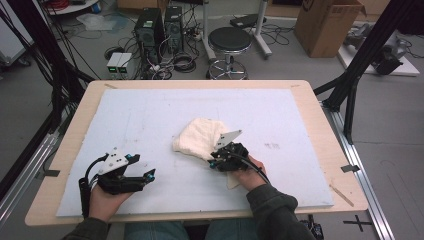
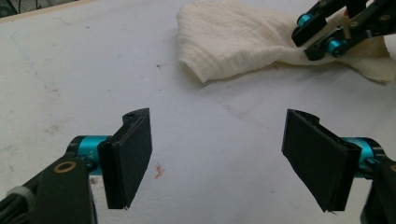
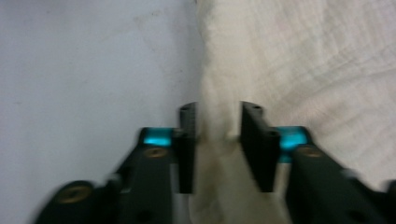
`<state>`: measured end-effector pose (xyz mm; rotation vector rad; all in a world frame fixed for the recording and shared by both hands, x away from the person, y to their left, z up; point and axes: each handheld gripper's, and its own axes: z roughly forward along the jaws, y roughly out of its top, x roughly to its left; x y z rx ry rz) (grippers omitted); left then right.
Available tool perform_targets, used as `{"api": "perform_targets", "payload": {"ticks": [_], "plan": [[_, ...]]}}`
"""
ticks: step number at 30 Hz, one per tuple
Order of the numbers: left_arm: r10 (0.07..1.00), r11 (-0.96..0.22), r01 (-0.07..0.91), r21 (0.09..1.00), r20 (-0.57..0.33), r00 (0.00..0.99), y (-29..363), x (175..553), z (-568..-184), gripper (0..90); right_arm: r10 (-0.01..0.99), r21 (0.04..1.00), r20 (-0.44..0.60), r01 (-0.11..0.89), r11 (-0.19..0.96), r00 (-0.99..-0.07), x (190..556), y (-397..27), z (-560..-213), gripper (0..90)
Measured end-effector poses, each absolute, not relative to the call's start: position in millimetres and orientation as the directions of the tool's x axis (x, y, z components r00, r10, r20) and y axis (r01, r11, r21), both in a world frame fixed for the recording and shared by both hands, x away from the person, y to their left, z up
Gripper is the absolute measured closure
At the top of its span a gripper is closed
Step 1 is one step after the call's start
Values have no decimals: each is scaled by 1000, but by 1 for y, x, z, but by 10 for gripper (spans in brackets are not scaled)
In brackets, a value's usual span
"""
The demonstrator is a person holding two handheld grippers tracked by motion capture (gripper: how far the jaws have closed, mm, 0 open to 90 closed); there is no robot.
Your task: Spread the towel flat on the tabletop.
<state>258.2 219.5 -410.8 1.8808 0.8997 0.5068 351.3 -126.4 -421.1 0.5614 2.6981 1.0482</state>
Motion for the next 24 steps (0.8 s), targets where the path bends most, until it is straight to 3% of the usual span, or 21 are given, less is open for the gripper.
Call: {"api": "perform_targets", "payload": {"ticks": [2,4,16,19,24], "plan": [[768,-266,366,892,-34,640,220,258,-410,248,401,672,-36,275,688,-915,352,-124,-419,839],[768,-265,366,892,-34,640,221,258,-410,249,388,676,-45,258,690,-920,346,-120,-411,867],[764,-254,351,901,-36,644,223,256,-407,249,292,775,16,196,601,-956,319,-103,-361,876],[762,-251,350,903,-38,646,222,256,-407,248,297,776,-5,184,604,-955,326,-100,-356,876],[751,-238,362,901,-66,657,214,260,-407,255,381,766,5,248,593,-925,358,-111,-363,875]]}}
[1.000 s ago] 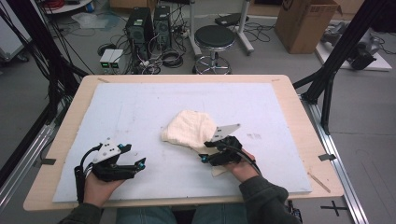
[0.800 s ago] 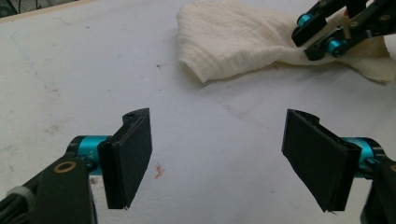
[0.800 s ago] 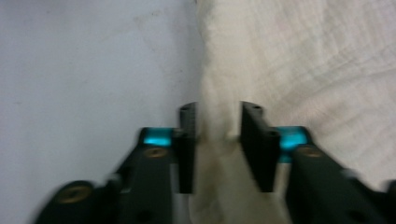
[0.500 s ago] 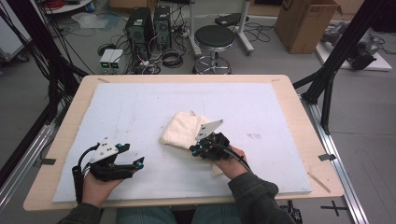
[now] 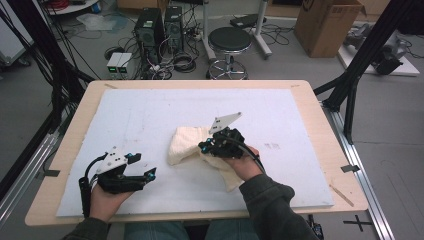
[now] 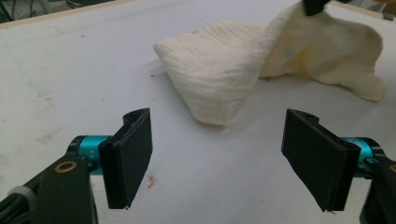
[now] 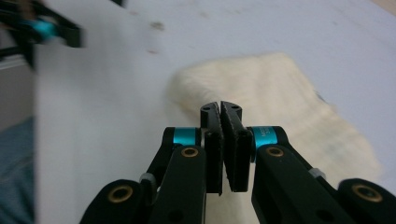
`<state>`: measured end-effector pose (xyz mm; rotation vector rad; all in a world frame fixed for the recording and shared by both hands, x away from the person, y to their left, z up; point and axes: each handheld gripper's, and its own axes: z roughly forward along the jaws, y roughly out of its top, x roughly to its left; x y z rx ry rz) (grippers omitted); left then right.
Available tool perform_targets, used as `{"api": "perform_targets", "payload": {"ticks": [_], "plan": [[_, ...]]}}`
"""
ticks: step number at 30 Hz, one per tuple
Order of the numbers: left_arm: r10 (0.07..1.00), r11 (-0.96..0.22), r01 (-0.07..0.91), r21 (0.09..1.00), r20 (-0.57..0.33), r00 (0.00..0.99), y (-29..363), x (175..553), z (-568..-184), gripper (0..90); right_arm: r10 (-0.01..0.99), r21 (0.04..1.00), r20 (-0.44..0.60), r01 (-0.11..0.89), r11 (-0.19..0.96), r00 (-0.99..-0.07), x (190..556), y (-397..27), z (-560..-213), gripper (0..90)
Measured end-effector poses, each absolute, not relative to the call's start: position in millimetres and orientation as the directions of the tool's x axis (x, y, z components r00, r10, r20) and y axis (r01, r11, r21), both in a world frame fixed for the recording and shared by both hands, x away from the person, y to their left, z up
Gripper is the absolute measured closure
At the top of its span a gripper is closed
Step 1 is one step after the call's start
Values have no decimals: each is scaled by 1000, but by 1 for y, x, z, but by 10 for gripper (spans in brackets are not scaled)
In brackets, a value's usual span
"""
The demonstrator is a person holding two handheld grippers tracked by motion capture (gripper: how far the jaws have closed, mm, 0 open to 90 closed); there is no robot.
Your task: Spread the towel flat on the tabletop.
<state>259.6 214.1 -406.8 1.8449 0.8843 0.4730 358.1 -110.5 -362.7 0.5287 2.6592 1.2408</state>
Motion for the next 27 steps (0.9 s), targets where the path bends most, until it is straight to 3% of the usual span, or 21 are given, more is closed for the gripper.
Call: {"api": "perform_targets", "payload": {"ticks": [9,13,17,21,27], "plan": [[697,-259,346,902,-74,714,171,277,-410,315,525,762,82,393,515,-847,415,-130,-390,876],[665,-274,343,899,-81,742,152,287,-414,407,561,745,117,446,496,-819,430,-141,-401,873],[623,-305,347,887,-90,777,132,302,-422,564,554,747,122,444,495,-823,426,-149,-402,830],[613,-342,373,863,-96,784,109,321,-429,610,551,767,137,440,466,-823,419,-160,-400,730],[609,-380,389,839,-89,788,90,340,-430,656,515,817,89,358,452,-853,385,-177,-385,683]]}}
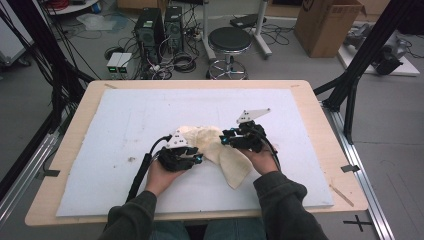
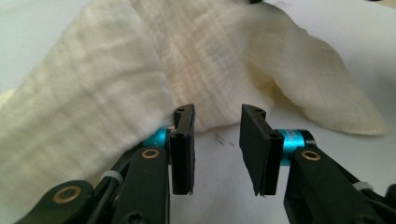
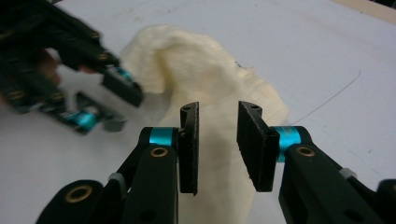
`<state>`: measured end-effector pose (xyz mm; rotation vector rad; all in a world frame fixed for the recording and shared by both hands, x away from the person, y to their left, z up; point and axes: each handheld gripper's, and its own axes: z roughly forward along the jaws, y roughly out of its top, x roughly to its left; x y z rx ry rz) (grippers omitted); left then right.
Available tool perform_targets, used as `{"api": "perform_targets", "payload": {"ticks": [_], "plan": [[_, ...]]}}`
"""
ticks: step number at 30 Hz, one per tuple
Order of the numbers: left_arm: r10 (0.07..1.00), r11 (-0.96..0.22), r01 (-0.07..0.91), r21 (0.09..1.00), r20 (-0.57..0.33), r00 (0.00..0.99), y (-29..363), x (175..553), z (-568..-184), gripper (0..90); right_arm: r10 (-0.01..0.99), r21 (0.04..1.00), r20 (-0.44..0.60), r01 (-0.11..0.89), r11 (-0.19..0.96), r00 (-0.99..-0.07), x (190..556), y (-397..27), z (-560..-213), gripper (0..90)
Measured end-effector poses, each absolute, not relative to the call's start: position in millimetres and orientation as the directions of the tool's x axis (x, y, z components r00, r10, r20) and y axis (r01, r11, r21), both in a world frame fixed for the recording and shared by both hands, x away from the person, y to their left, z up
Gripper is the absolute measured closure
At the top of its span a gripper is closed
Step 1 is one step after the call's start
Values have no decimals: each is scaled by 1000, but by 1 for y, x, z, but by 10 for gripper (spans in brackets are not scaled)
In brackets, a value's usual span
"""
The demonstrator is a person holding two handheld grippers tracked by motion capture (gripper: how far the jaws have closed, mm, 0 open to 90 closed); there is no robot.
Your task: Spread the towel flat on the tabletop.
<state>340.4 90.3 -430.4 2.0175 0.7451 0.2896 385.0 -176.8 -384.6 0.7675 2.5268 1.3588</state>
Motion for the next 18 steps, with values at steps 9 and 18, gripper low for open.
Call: {"api": "perform_targets", "payload": {"ticks": [9,18], "plan": [[601,-446,420,791,-83,795,72,357,-439,627,434,823,91,313,474,-896,335,-201,-404,609],[607,-484,411,773,-42,793,64,363,-442,815,431,745,93,350,568,-898,329,-204,-431,608]]}}
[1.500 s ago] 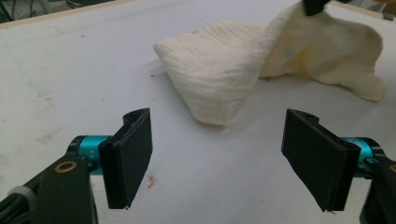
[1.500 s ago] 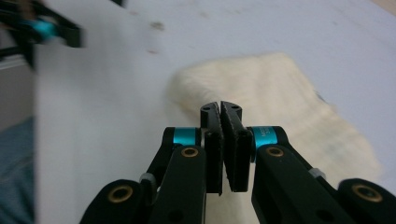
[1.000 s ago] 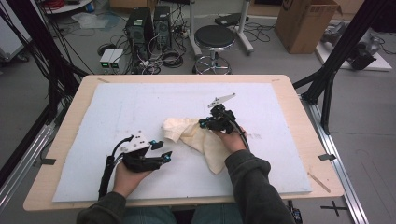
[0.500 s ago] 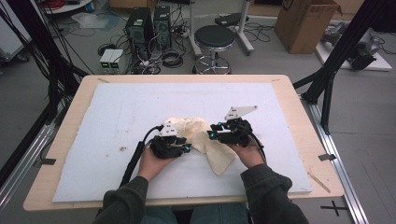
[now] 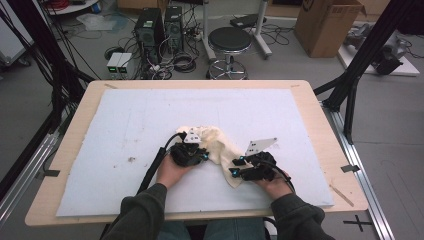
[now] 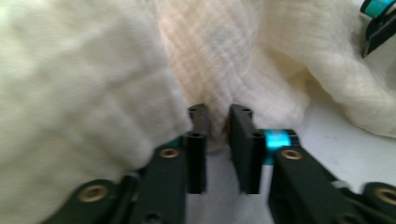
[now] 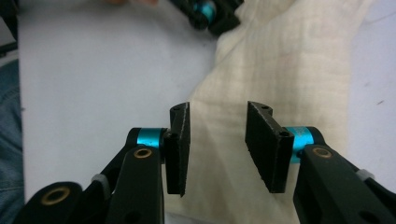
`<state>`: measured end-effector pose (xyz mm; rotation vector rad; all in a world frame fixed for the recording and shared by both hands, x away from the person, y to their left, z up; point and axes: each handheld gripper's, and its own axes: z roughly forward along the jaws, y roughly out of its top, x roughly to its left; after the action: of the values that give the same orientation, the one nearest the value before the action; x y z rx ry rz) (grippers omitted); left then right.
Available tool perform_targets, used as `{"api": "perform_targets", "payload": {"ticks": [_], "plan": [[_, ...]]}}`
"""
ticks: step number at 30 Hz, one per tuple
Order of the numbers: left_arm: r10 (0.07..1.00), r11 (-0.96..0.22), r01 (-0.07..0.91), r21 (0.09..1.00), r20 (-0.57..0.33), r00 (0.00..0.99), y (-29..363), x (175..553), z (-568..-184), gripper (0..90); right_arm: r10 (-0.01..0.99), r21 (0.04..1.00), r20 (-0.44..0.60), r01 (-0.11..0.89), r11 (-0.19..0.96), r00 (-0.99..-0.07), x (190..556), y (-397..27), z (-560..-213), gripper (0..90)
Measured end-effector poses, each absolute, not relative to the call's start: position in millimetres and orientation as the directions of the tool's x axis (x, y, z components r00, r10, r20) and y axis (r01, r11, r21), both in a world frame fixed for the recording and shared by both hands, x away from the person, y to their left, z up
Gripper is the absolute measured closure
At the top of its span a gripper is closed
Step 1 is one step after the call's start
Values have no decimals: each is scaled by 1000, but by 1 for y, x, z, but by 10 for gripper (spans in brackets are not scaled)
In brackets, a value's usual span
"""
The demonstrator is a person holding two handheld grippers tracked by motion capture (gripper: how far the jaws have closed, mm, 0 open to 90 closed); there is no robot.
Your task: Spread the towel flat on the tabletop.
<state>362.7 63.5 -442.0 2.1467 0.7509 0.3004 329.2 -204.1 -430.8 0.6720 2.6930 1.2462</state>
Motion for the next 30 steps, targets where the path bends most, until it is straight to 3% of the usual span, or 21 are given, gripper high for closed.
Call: {"api": "perform_targets", "payload": {"ticks": [2,11,16,30], "plan": [[606,-485,407,774,-38,795,65,362,-440,865,428,717,69,343,607,-901,328,-200,-435,632],[547,-478,353,804,-41,836,83,341,-413,874,398,704,53,317,636,-916,326,-196,-438,876],[523,-506,321,801,-11,852,105,322,-395,873,341,777,52,252,577,-939,312,-191,-415,883],[477,-495,337,801,-74,876,162,284,-370,869,224,834,31,149,532,-974,280,-176,-388,883]]}}
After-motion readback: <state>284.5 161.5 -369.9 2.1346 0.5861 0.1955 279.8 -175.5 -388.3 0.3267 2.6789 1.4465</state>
